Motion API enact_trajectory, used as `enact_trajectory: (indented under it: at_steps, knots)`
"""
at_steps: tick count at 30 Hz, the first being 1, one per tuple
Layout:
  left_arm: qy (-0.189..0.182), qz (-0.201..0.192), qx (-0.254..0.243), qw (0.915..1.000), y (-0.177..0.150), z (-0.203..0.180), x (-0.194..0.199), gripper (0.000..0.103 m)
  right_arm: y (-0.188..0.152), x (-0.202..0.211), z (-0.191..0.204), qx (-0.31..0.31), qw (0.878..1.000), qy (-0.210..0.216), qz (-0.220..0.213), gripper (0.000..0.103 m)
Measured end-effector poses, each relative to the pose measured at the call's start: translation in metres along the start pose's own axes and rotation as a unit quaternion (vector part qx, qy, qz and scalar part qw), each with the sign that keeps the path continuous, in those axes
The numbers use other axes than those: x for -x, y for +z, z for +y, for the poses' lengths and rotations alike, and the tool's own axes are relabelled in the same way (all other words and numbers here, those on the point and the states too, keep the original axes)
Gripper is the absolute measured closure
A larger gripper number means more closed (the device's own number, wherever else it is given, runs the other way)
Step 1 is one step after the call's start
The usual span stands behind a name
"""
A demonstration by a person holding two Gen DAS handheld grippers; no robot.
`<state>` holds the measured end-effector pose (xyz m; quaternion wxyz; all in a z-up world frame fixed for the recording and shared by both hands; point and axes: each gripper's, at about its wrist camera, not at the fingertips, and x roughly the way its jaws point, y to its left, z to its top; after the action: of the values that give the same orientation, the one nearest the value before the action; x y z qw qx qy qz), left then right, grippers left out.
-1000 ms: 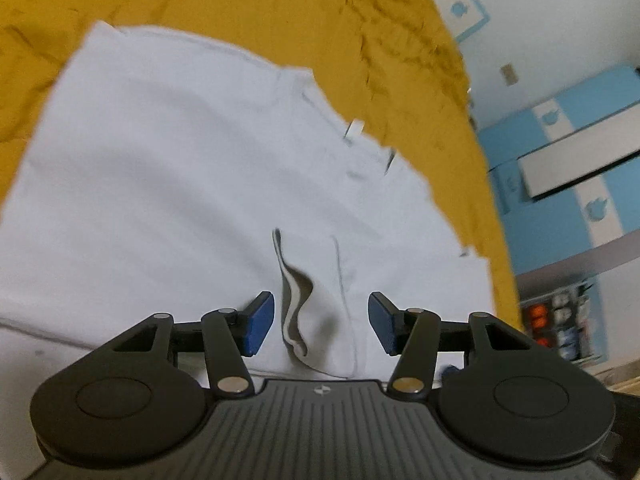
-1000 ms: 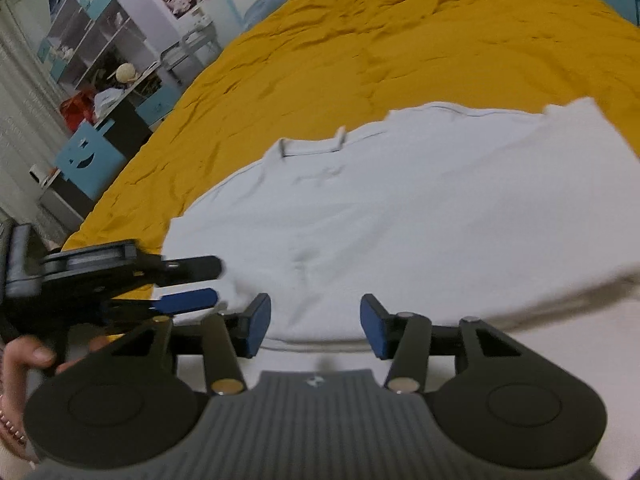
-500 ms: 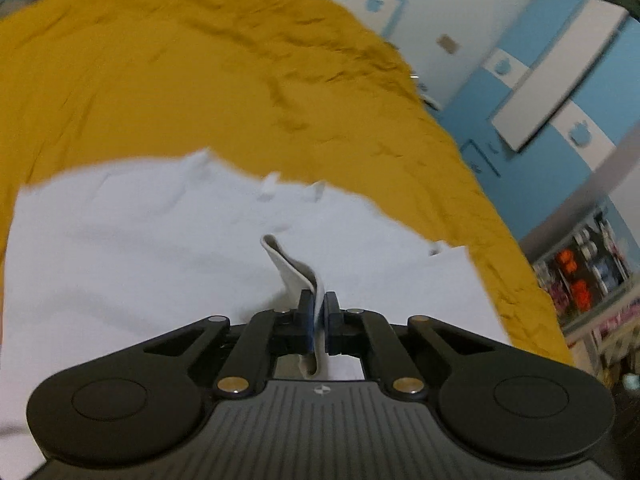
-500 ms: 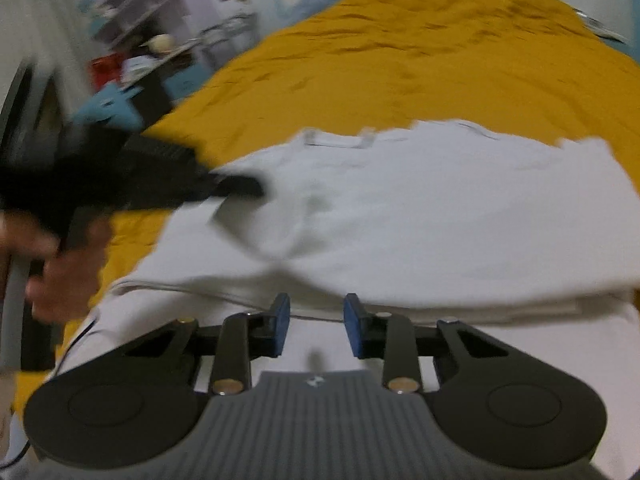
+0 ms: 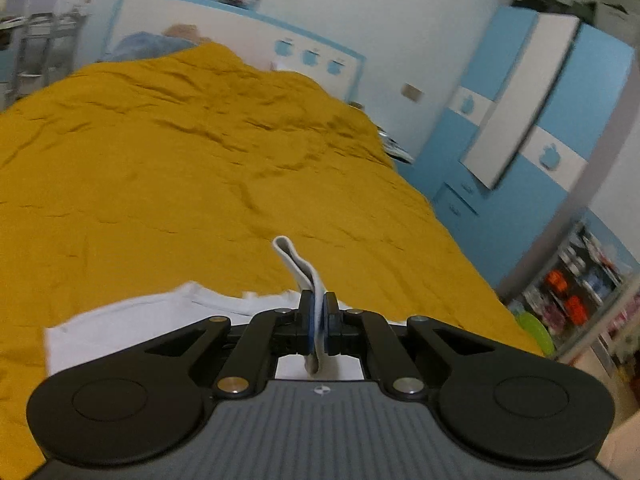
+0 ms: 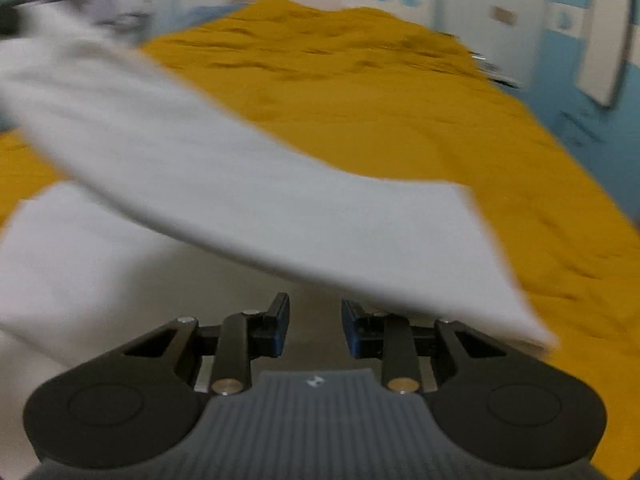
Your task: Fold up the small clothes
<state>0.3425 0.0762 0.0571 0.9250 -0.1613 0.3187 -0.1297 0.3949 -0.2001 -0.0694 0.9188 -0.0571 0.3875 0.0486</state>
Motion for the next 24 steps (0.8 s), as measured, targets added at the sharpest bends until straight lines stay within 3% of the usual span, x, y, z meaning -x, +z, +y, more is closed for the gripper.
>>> enact_trajectory:
  at_steps: [2, 3, 4, 7, 11, 14, 19, 24]
  knots:
    - [0.026, 0.004, 0.013, 0.9996, -0.003, 0.020, 0.003, 0.100, -0.006, -0.005, -0.027, -0.016, 0.999, -0.034, 0.022, 0.079]
    - [0.043, 0.008, 0.019, 0.9989, -0.008, 0.032, 0.003, 0.100, -0.011, -0.008, -0.043, -0.029, 0.998, -0.048, 0.036, 0.084]
    - [0.058, 0.014, 0.024, 0.9979, -0.013, 0.044, 0.002, 0.100, -0.015, -0.009, -0.055, -0.041, 0.997, -0.047, 0.043, 0.092]
    - [0.083, 0.058, 0.061, 0.9929, -0.040, 0.084, -0.010, 0.100, -0.026, -0.006, -0.076, -0.060, 0.997, -0.014, 0.045, 0.097]
    - [0.120, 0.118, 0.097, 0.9810, -0.082, 0.122, -0.034, 0.100, -0.031, -0.001, -0.068, -0.022, 0.999, -0.011, 0.047, 0.097]
    - [0.127, 0.140, 0.119, 0.9747, -0.104, 0.138, -0.048, 0.100, -0.033, -0.004, -0.068, -0.036, 0.998, 0.003, 0.050, 0.097]
    - [0.126, 0.132, 0.116, 0.9762, -0.109, 0.136, -0.047, 0.100, -0.039, 0.006, -0.079, -0.065, 0.996, 0.028, 0.059, 0.102]
    - [0.104, 0.091, 0.100, 0.9853, -0.089, 0.127, -0.021, 0.100, -0.045, 0.022, -0.080, -0.051, 0.996, 0.027, 0.068, 0.099]
